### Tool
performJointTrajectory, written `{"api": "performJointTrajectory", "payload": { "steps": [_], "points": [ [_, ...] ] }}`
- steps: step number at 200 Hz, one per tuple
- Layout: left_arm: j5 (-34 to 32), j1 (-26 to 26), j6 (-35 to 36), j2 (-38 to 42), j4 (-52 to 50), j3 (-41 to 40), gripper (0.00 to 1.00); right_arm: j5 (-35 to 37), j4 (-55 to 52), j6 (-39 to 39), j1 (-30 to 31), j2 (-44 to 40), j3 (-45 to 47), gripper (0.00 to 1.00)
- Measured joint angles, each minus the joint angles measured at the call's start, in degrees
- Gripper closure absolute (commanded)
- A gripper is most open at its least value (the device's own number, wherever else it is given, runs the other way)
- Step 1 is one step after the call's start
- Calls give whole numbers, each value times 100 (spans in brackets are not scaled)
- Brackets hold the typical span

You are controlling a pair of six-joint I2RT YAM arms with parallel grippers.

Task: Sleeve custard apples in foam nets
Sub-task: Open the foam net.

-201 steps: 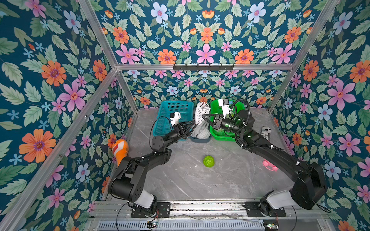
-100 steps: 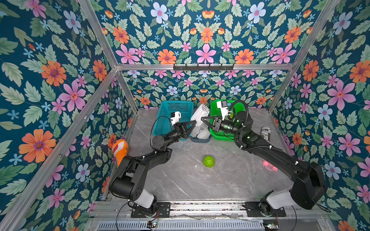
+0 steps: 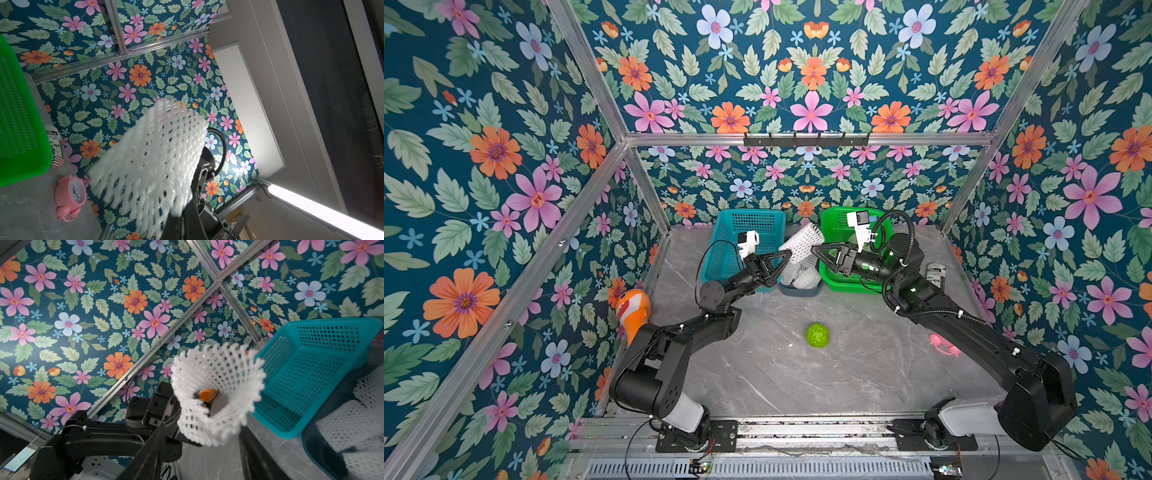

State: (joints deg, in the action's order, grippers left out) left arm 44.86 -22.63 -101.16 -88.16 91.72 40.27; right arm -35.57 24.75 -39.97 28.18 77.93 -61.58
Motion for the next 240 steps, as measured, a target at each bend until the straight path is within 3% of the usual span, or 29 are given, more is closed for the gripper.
{"api": "performJointTrajectory", "payload": {
  "steps": [37,69,150,192,240],
  "points": [
    [-4,15,35,7,-2,203,100,7,527,-782,-437,-48,564,43],
    [-55,15,61,7,-2,457,100,-352,1399,-1596,-431,623,466,50],
    [-107,-26,85,142,31,874,100,-1045,3853,-3698,146,2704,-802,64],
    [-63,-42,114,122,37,848,100,-1287,4876,-4328,271,2741,-999,65],
    [-37,-35,223,131,39,782,100,-1491,5182,-4570,247,2514,-883,65]
  ]
}}
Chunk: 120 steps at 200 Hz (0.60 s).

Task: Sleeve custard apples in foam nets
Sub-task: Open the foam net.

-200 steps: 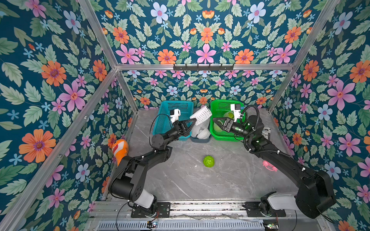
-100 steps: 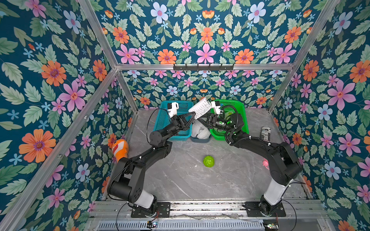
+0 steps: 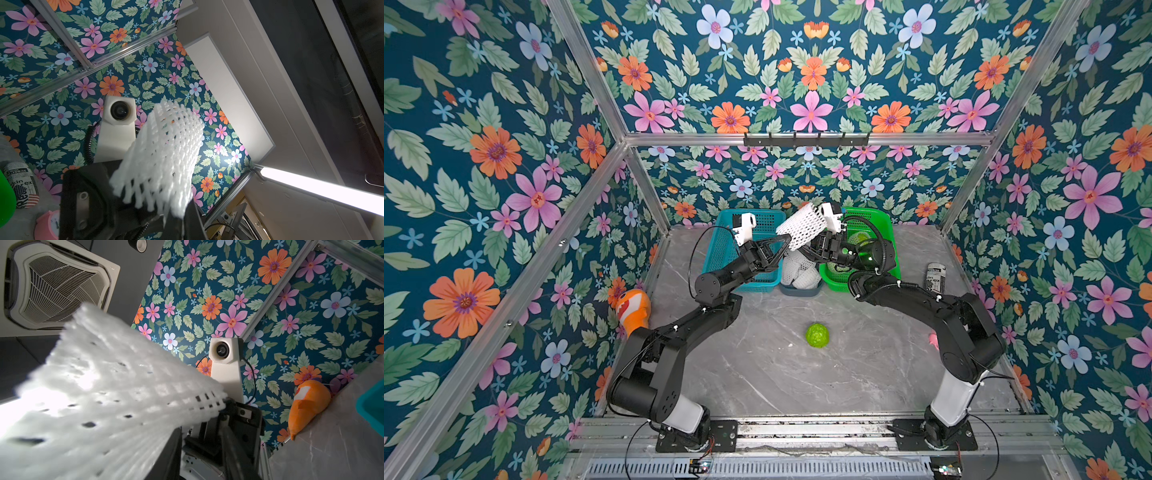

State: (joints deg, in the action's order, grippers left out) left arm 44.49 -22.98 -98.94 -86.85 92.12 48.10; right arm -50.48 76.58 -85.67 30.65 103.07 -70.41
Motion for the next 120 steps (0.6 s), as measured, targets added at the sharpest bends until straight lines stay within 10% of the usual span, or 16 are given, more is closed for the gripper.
{"api": "performJointTrajectory", "payload": {
  "steps": [55,120],
  "points": [
    [17,7,15,-2,4,-96,100,-131,118,-101,-2,-184,-15,50],
    [39,13,35,-9,46,-127,100,-286,116,-221,63,-170,-140,60]
  ]
}}
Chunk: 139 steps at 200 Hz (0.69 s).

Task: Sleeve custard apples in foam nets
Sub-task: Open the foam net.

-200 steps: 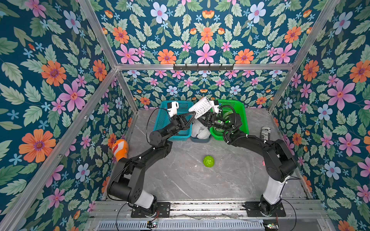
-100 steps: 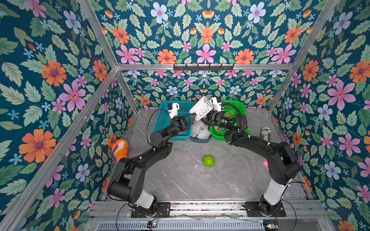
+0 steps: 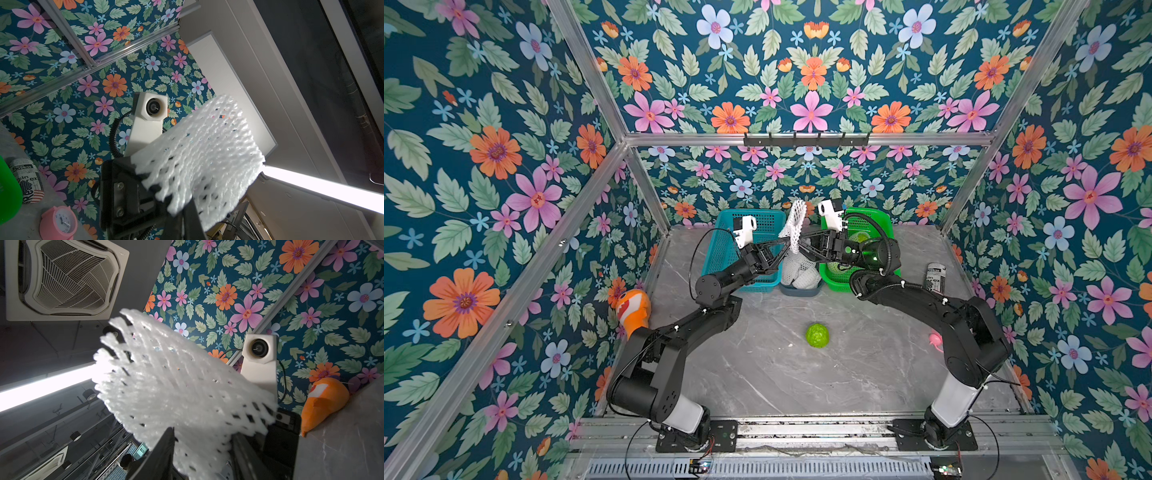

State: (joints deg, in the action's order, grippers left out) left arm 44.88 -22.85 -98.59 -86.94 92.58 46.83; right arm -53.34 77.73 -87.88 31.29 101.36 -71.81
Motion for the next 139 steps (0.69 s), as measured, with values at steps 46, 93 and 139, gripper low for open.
{"api": "performJointTrajectory", "payload": {
  "steps": [46,93,139],
  "points": [
    [20,17,0,31,17,-63,100,48,2,-17,-87,-28,149,80],
    [22,31,11,94,4,-313,100,105,42,7,-249,-236,437,95],
    [74,31,26,136,4,-437,100,127,52,111,-402,-354,756,99]
  ]
}}
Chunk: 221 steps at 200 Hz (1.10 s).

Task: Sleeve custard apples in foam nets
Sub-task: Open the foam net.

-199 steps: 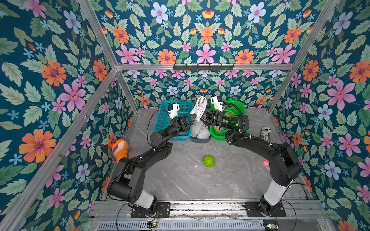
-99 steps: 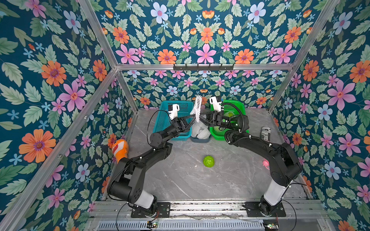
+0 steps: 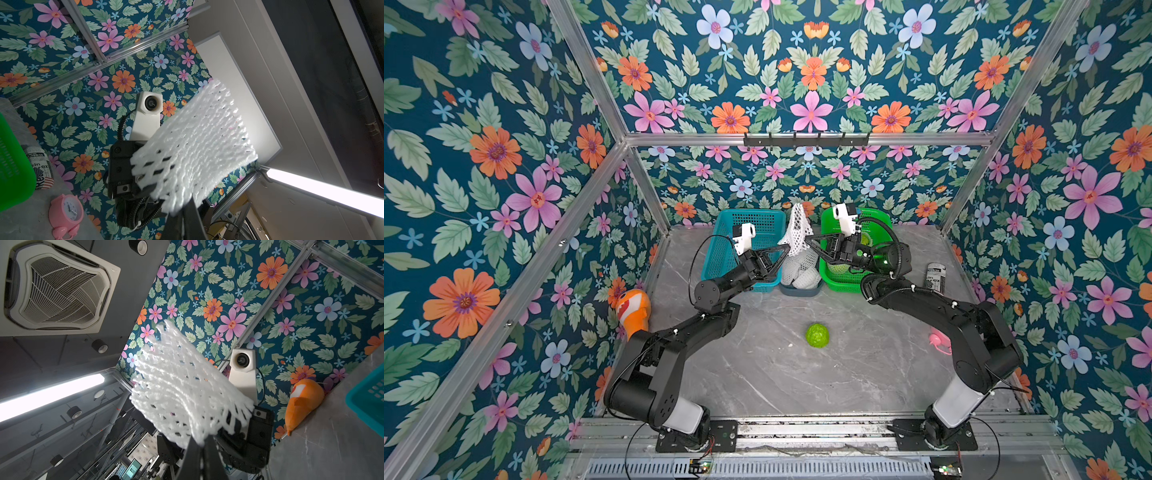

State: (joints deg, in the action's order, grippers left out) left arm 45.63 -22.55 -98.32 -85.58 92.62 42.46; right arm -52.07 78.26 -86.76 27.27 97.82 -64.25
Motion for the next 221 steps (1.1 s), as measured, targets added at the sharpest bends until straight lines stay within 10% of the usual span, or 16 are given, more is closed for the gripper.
{"api": "performJointTrajectory", "payload": {
  "steps": [98,178,221],
  "points": [
    [363,-195,229,-304,0,-243,100,-219,-22,0,-350,-85,811,100],
    [214,-214,229,-391,0,-118,44,-214,-11,26,-225,-101,820,100],
    [103,-225,229,-302,0,-146,48,219,-9,131,-26,-125,870,100]
  ]
}}
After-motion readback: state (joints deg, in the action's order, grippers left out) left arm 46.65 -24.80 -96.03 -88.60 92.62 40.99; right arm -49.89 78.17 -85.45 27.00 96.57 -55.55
